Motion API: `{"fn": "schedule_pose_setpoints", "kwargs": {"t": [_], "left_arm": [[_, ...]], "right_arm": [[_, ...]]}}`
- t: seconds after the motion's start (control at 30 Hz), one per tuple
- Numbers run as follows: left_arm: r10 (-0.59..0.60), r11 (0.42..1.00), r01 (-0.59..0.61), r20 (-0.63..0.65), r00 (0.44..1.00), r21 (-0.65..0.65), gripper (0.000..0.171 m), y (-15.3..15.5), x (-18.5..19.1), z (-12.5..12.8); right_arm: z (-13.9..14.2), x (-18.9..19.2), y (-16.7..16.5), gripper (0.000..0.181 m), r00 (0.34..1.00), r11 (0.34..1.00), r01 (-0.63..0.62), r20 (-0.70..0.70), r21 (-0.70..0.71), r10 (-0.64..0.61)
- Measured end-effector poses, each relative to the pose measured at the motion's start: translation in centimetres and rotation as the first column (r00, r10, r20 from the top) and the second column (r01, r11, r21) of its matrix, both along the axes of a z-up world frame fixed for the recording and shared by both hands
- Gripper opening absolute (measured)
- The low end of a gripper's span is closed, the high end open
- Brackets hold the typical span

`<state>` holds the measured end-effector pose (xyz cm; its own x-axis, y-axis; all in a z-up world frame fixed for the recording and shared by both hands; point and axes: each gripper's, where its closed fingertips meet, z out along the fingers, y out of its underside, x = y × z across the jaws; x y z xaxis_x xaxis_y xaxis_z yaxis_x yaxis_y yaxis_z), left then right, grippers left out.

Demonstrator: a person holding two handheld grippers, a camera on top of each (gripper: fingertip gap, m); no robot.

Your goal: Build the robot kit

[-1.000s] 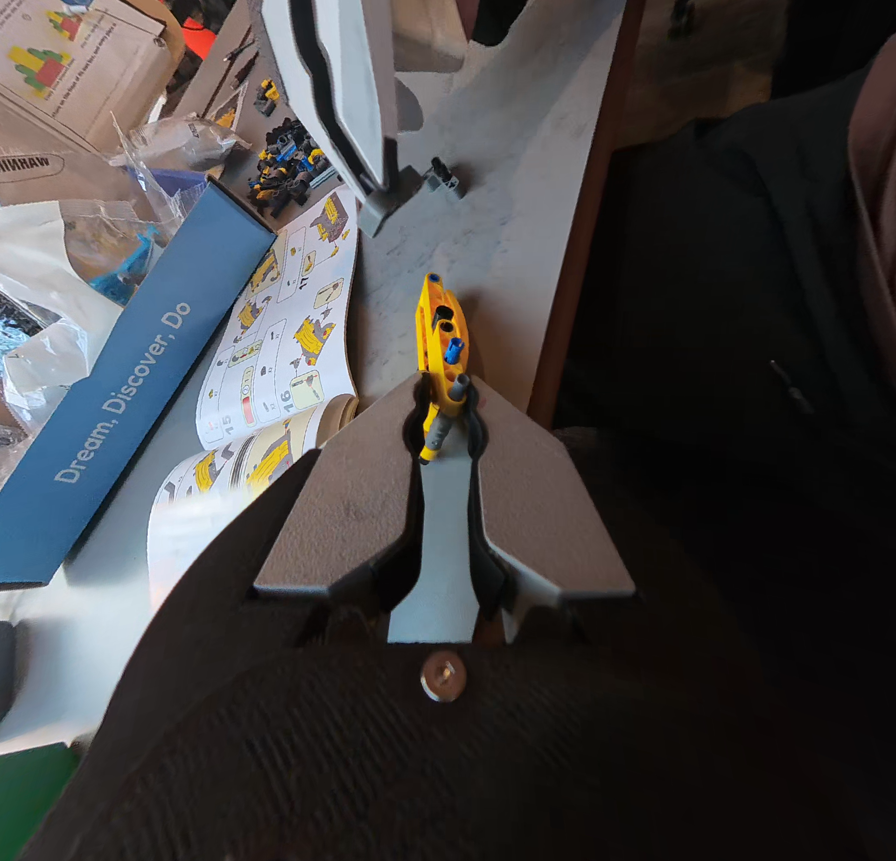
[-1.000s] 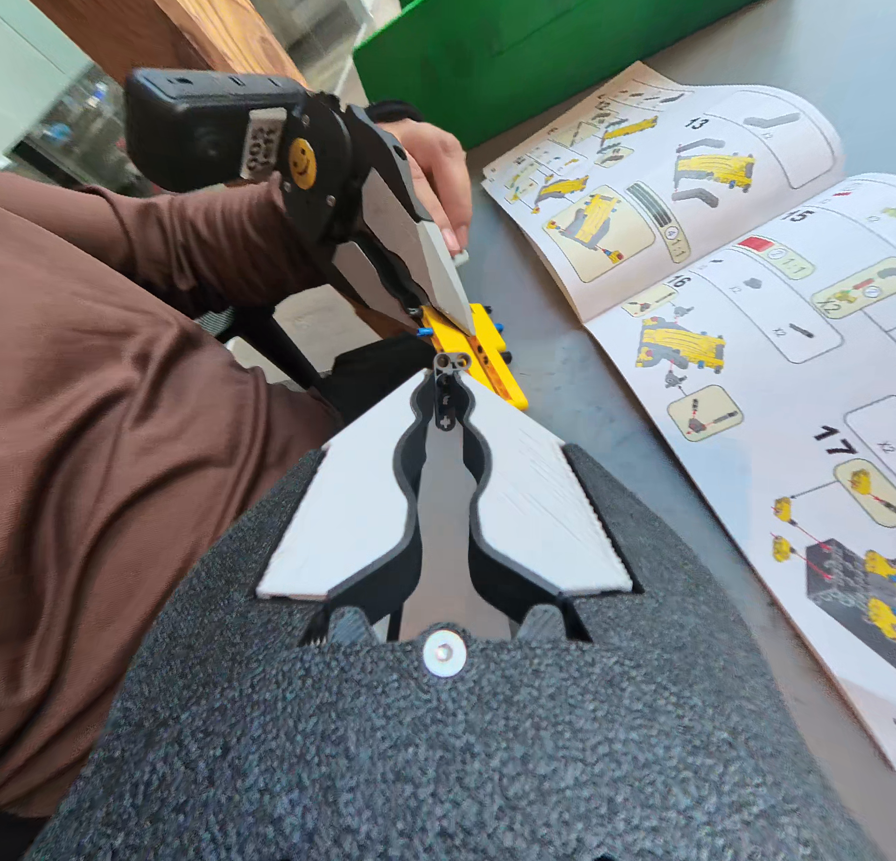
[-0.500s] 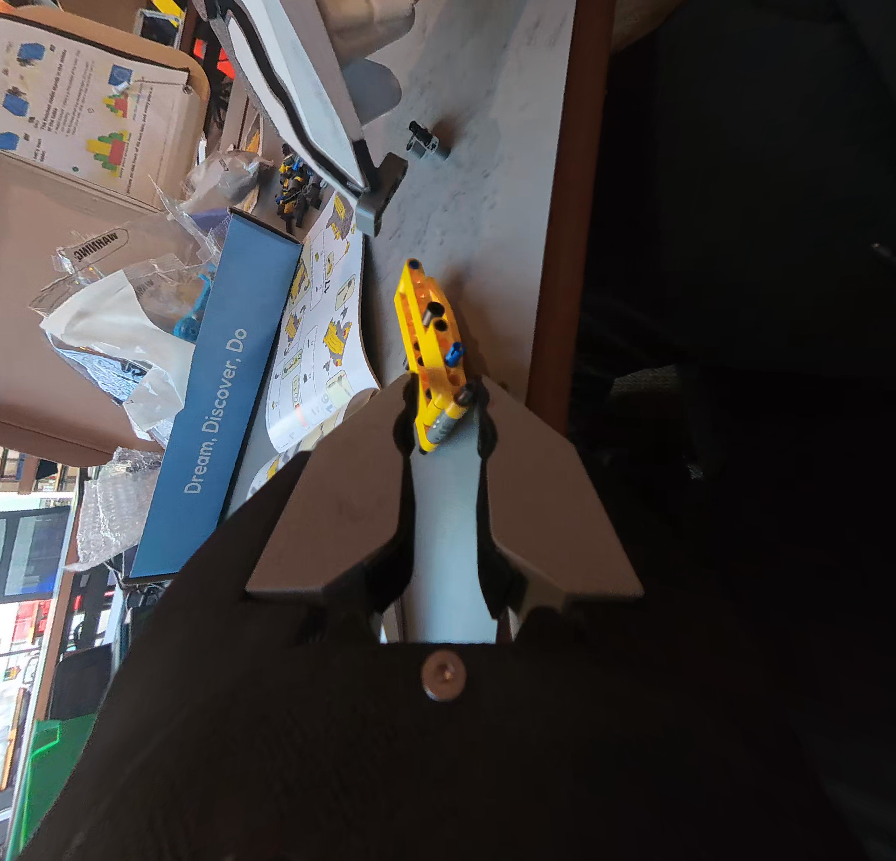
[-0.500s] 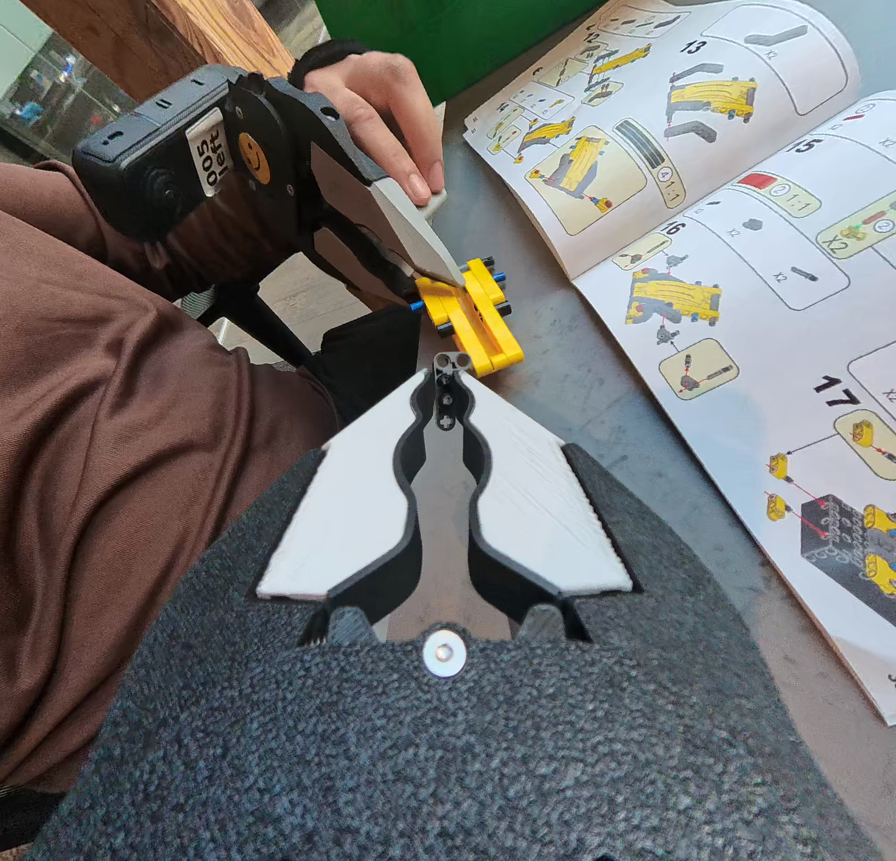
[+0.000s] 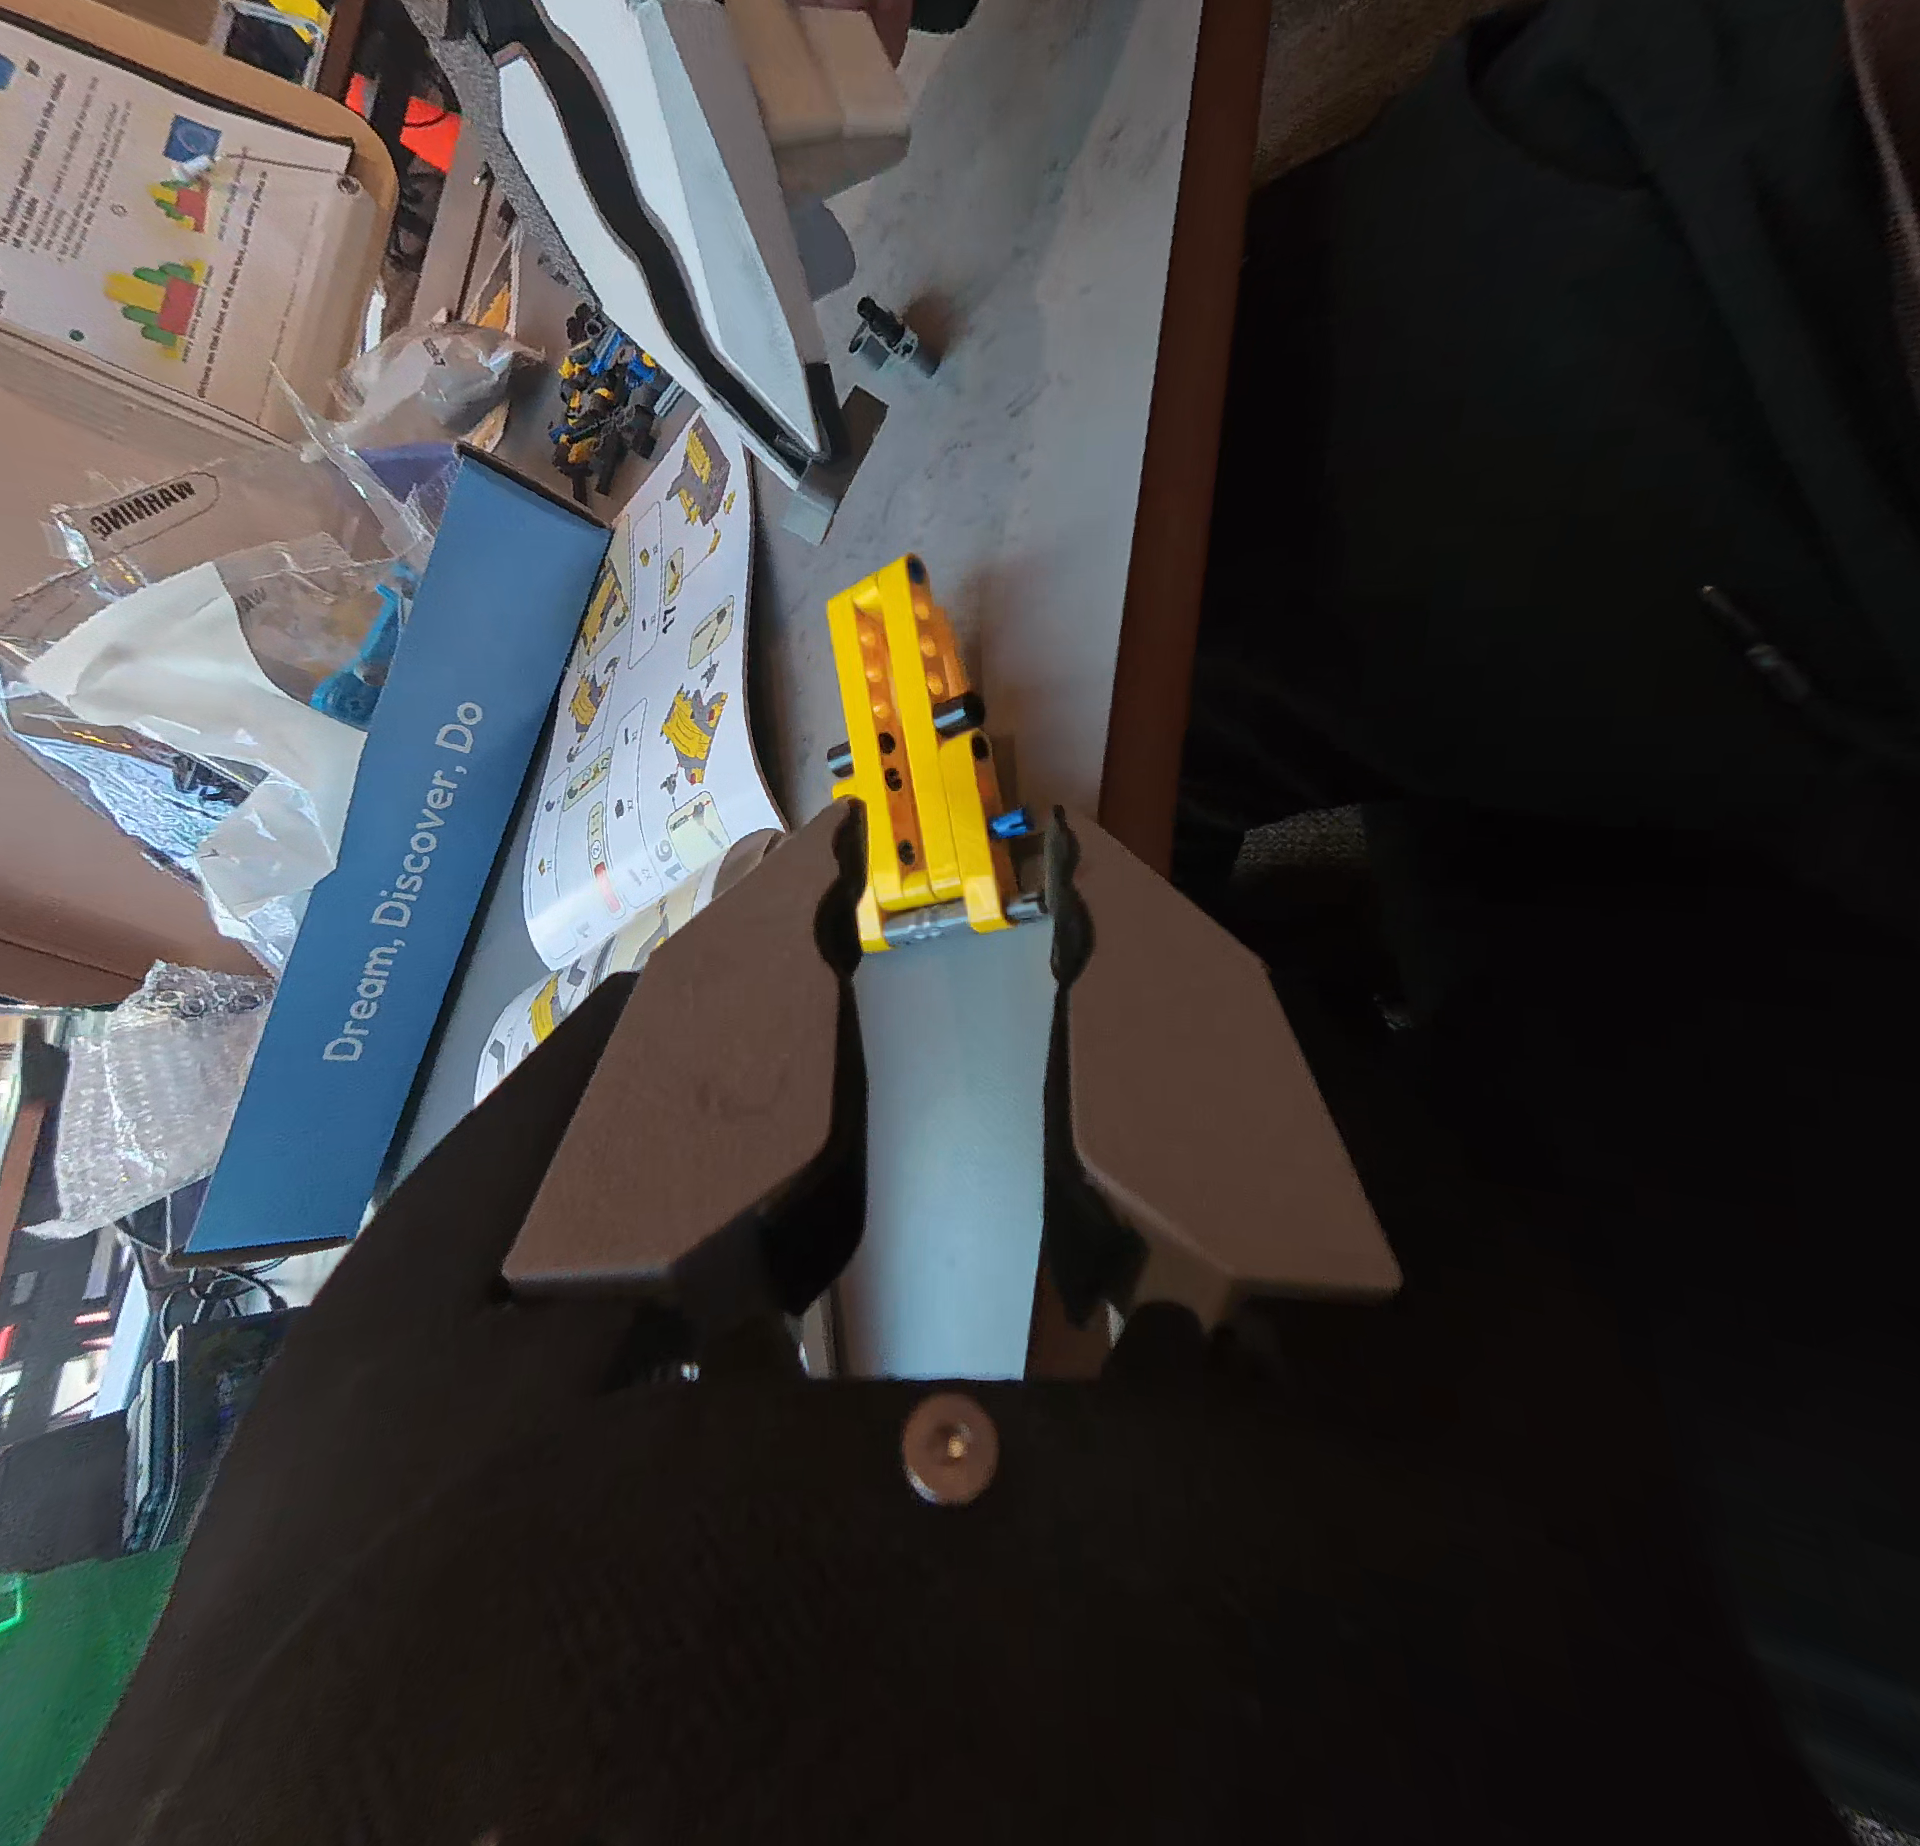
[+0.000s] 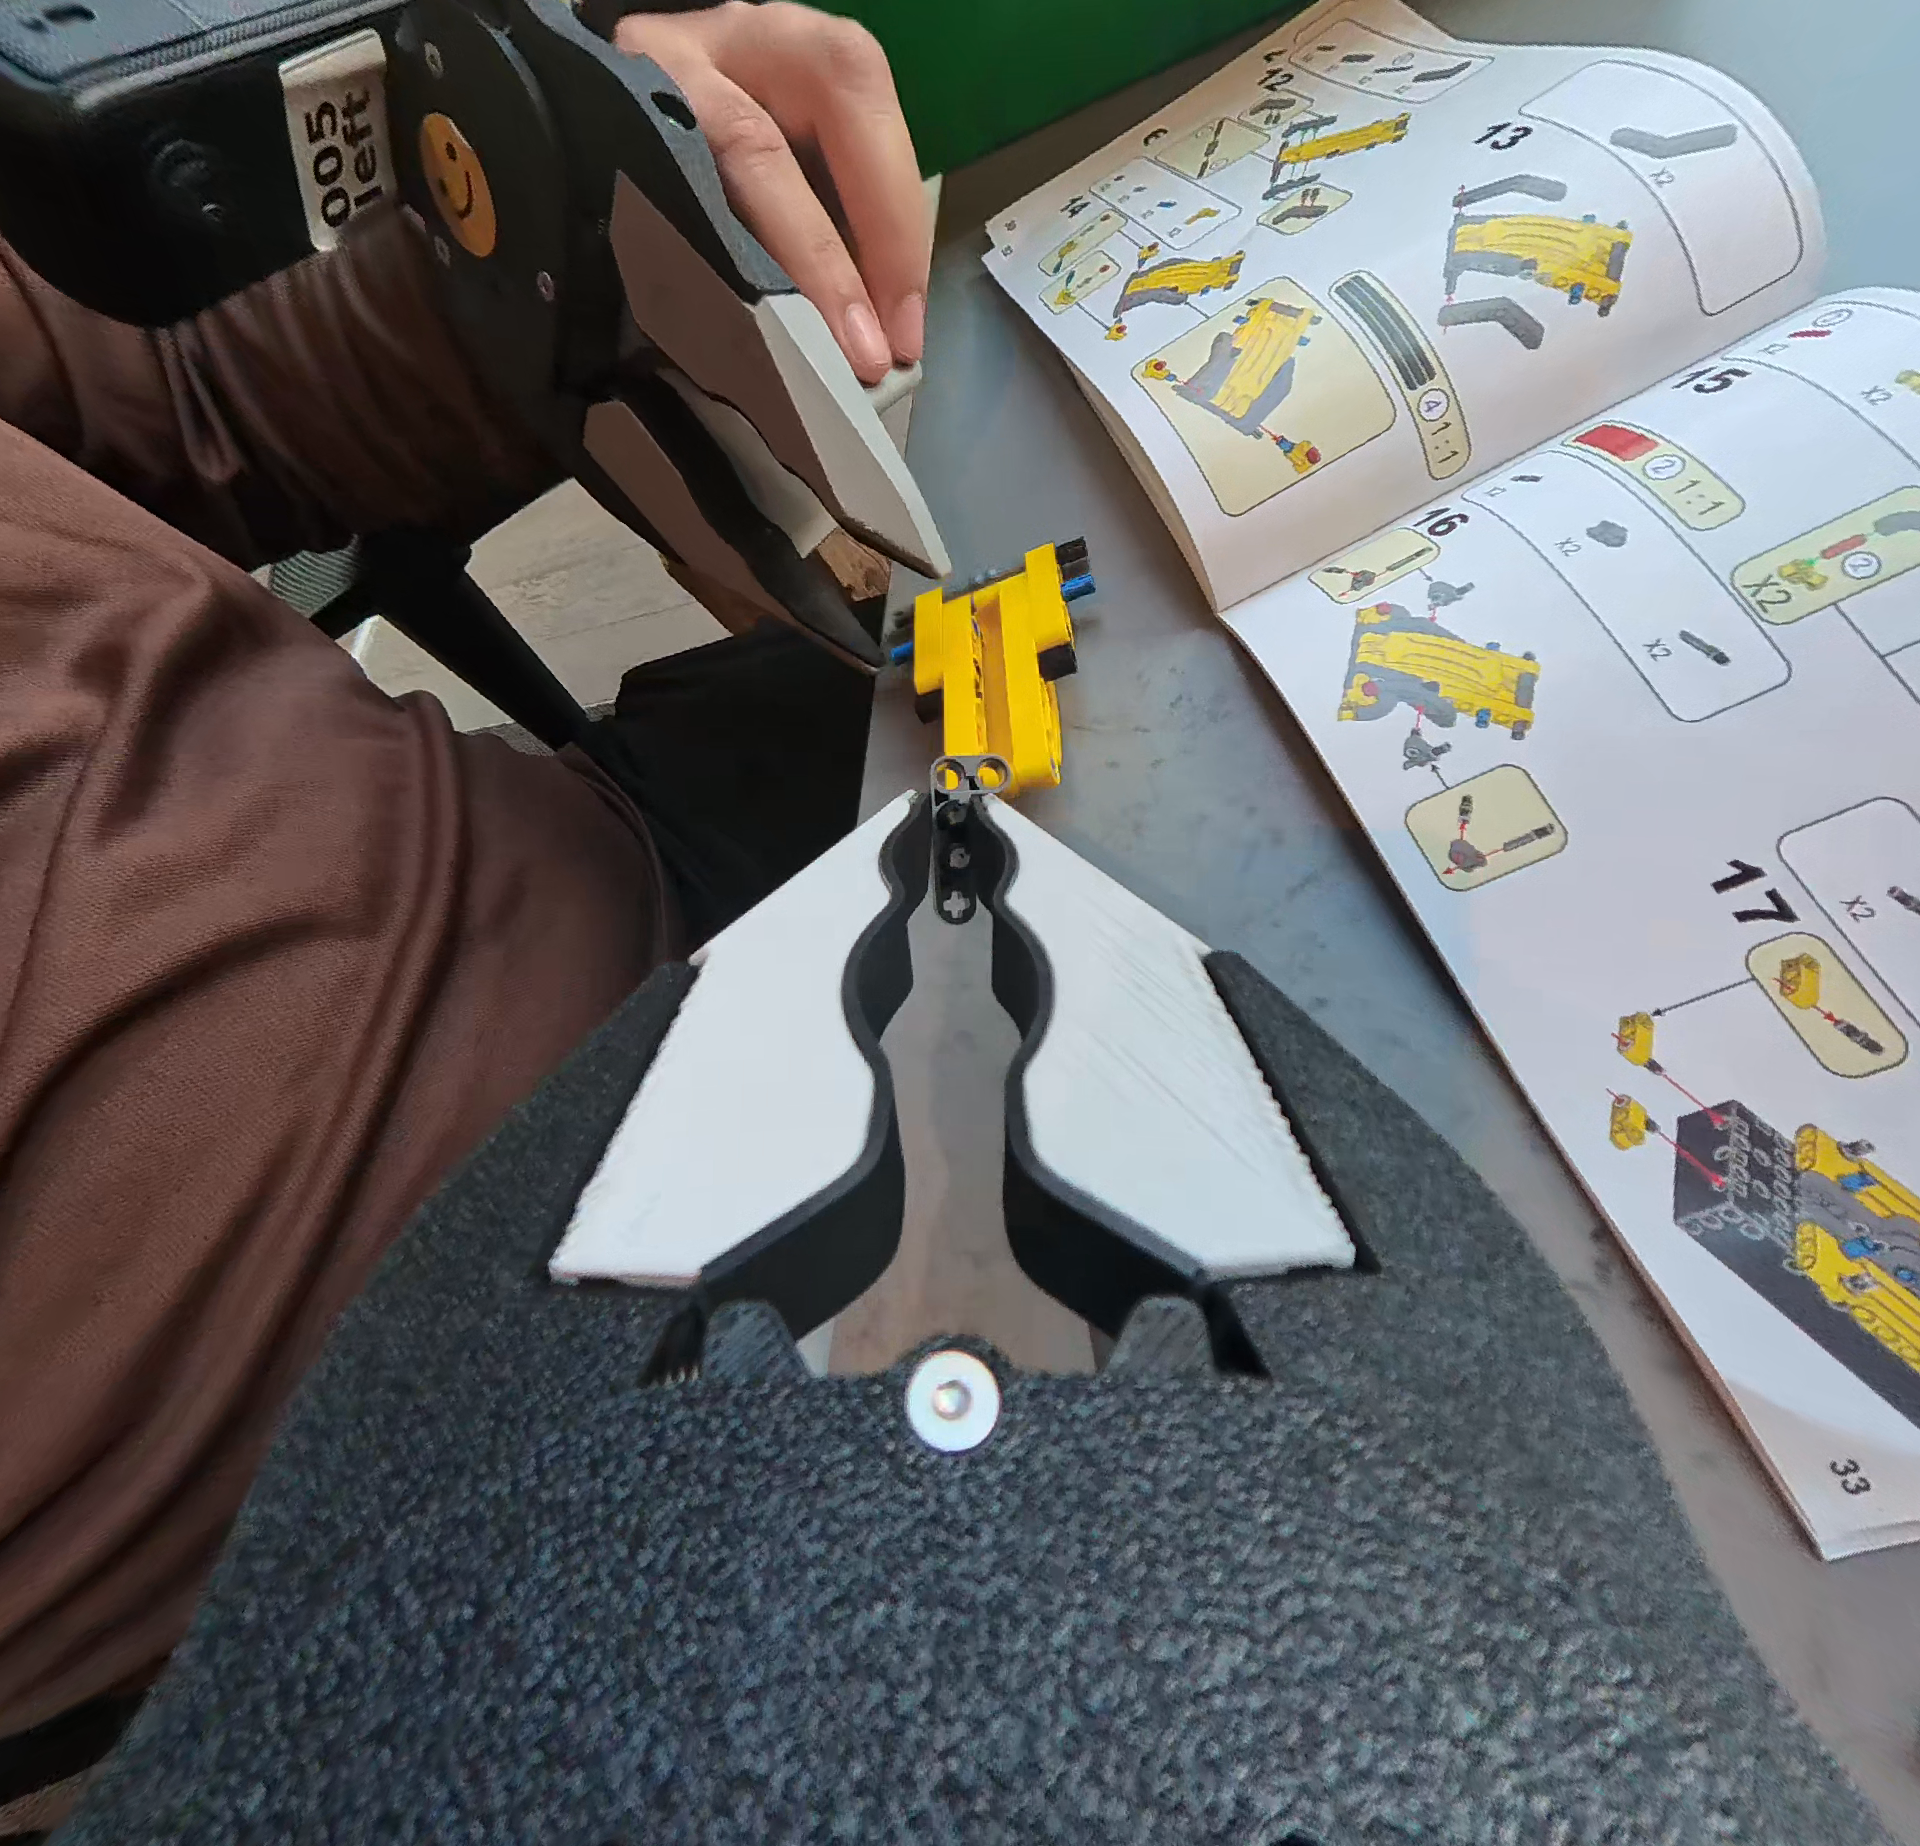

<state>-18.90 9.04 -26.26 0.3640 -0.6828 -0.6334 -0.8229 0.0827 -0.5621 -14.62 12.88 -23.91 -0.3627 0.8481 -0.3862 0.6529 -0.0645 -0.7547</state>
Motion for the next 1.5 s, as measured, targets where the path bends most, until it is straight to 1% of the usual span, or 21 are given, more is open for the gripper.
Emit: {"fn": "schedule_pose_setpoints", "kwargs": {"t": [0.07,0.2,0.23,0.33,0.47,0.63,0.7,0.77,0.87,0.97,1.03,1.17,1.23,1.3,1.33,1.43,1.5], "left_arm": [[-0.004,1.000,0.004,0.026,1.000,0.008,0.030,-0.1,0.2,0.8],[0.000,0.998,-0.004,0.064,0.998,0.056,0.028,0.0,1.2,3.3],[0.013,0.997,-0.018,0.064,0.998,0.080,0.024,0.2,1.5,3.9],[0.061,0.990,-0.064,0.032,0.998,0.128,0.024,1.1,2.2,4.8],[0.017,0.991,-0.021,0.030,0.999,0.136,0.024,0.8,4.3,4.7],[-0.016,0.990,0.009,0.046,0.999,0.141,0.023,0.5,5.2,4.5],[-0.019,0.989,0.013,0.041,0.999,0.145,0.008,0.4,5.2,4.5],[-0.015,0.994,0.010,0.038,0.999,0.112,0.006,0.4,5.1,4.1],[0.030,0.998,-0.034,0.076,0.997,0.048,0.006,0.9,4.7,3.6],[0.109,0.994,-0.110,0.095,0.990,0.011,0.007,1.7,3.7,3.1],[0.145,0.989,-0.146,0.122,0.982,-0.001,0.006,2.1,3.1,3.1],[0.209,0.978,-0.201,0.167,0.964,-0.064,0.006,2.6,2.0,3.0],[0.251,0.967,-0.235,0.220,0.943,-0.095,0.006,2.9,1.5,3.3],[0.265,0.964,-0.241,0.298,0.917,-0.115,0.006,3.1,1.5,4.0],[0.258,0.966,-0.235,0.331,0.907,-0.110,0.006,3.1,1.6,4.4],[0.236,0.972,-0.220,0.397,0.887,-0.085,0.006,3.0,1.8,5.7],[0.226,0.974,-0.210,0.430,0.874,-0.085,0.006,2.9,2.1,6.2]], "right_arm": [[0.4,0.0,-0.3,0.007,1.000,1.000,-0.008,-0.011,-0.020,0.008],[1.5,0.0,-0.9,0.006,0.999,0.996,-0.022,-0.036,-0.081,0.019],[1.8,0.0,-1.1,0.006,0.999,0.994,-0.029,-0.041,-0.106,0.025],[2.9,0.1,-2.2,0.006,0.997,0.974,-0.065,-0.050,-0.218,0.056],[3.5,0.3,-3.6,0.006,0.993,0.948,-0.115,-0.043,-0.297,0.107],[3.3,0.5,-4.8,0.006,0.989,0.929,-0.143,-0.016,-0.340,0.147],[3.1,0.5,-5.2,0.006,0.987,0.923,-0.152,-0.006,-0.354,0.161],[2.8,0.4,-5.2,0.006,0.988,0.928,-0.147,0.002,-0.344,0.157],[2.4,0.0,-4.6,0.008,0.993,0.948,-0.116,0.002,-0.297,0.122],[1.9,-0.2,-2.8,0.019,0.999,0.987,-0.054,-0.013,-0.151,0.052],[2.2,-0.2,-1.6,0.021,0.998,0.999,-0.014,-0.056,-0.045,0.011],[2.8,0.0,-0.5,0.021,0.992,0.989,0.042,-0.128,0.140,-0.024],[2.7,-0.1,-0.4,0.021,0.990,0.979,0.062,-0.137,0.195,-0.036],[2.3,-0.3,-0.2,0.019,0.991,0.972,0.089,-0.120,0.216,-0.065],[2.3,-0.4,-0.3,0.019,0.990,0.975,0.096,-0.122,0.202,-0.073],[4.0,-0.8,-1.2,0.019,0.975,0.990,0.095,-0.209,0.103,-0.072],[4.9,-1.2,-1.2,0.017,0.962,0.991,0.115,-0.258,0.072,-0.093]]}}
